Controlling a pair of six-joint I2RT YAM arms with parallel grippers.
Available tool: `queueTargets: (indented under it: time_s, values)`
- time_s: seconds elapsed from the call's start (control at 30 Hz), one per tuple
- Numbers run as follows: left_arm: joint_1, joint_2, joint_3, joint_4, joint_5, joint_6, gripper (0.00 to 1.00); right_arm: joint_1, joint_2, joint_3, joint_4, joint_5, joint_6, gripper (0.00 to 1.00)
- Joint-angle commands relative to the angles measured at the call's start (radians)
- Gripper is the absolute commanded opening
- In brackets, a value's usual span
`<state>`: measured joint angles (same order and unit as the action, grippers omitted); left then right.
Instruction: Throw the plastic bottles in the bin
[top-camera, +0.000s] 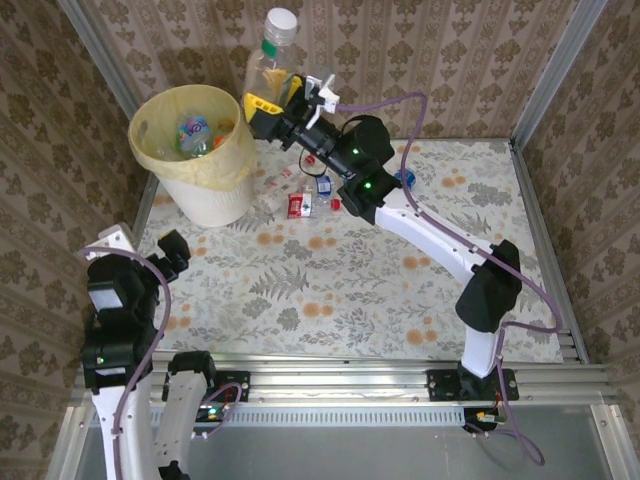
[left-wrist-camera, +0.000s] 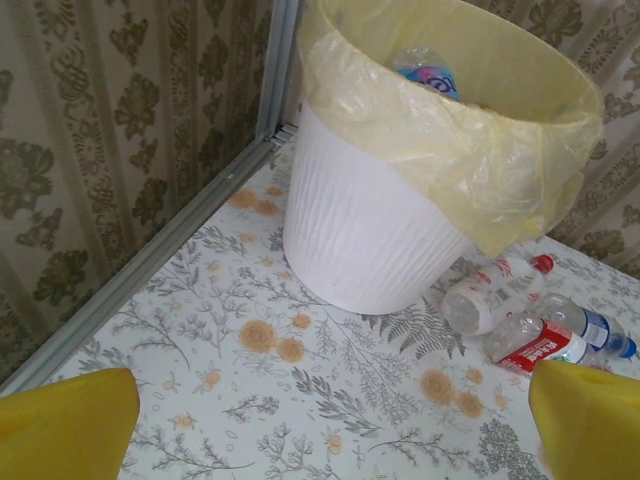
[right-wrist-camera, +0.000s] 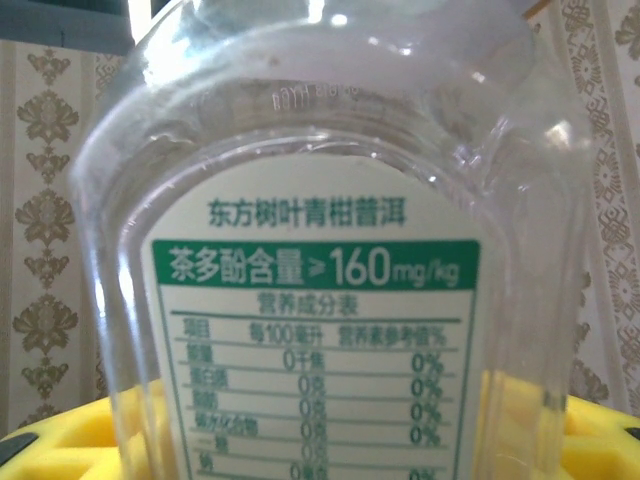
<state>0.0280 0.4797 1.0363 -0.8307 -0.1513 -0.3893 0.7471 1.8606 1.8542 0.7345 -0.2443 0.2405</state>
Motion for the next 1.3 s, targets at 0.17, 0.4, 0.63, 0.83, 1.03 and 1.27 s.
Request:
queueTargets:
  time_s: [0.17, 0.4, 0.63, 0.83, 1.03, 1.27]
  values:
    - [0.005, -0.037, -0.005, -0.048, -0.026, 0.029, 1.0, 0.005, 0.155, 0.198, -0.06, -0.015, 0.062, 0.48]
    - [0.005, -0.014, -0.04, 0.003, 0.037, 0.029, 1.0, 0.008, 0.305, 0.339, -0.126, -0.052, 0.122, 0.48]
    - [0.005, -0.019, -0.049, 0.078, 0.147, 0.046, 1.0, 0.025, 0.243, 0.234, -0.034, -0.051, 0.089, 0.48]
    - [0.005, -0.04, -0.049, 0.094, 0.174, 0.044, 1.0, 0.059, 0.196, 0.103, 0.252, -0.064, 0.053, 0.49]
    - [0.004, -0.055, -0.039, 0.102, 0.175, 0.057, 1.0, 0.098, 0.183, 0.074, 0.482, -0.034, -0.019, 0.5]
    - [0.004, -0.052, -0.034, 0.103, 0.15, 0.063, 1.0, 0.101, 0.237, 0.168, 0.453, -0.033, -0.023, 0.49]
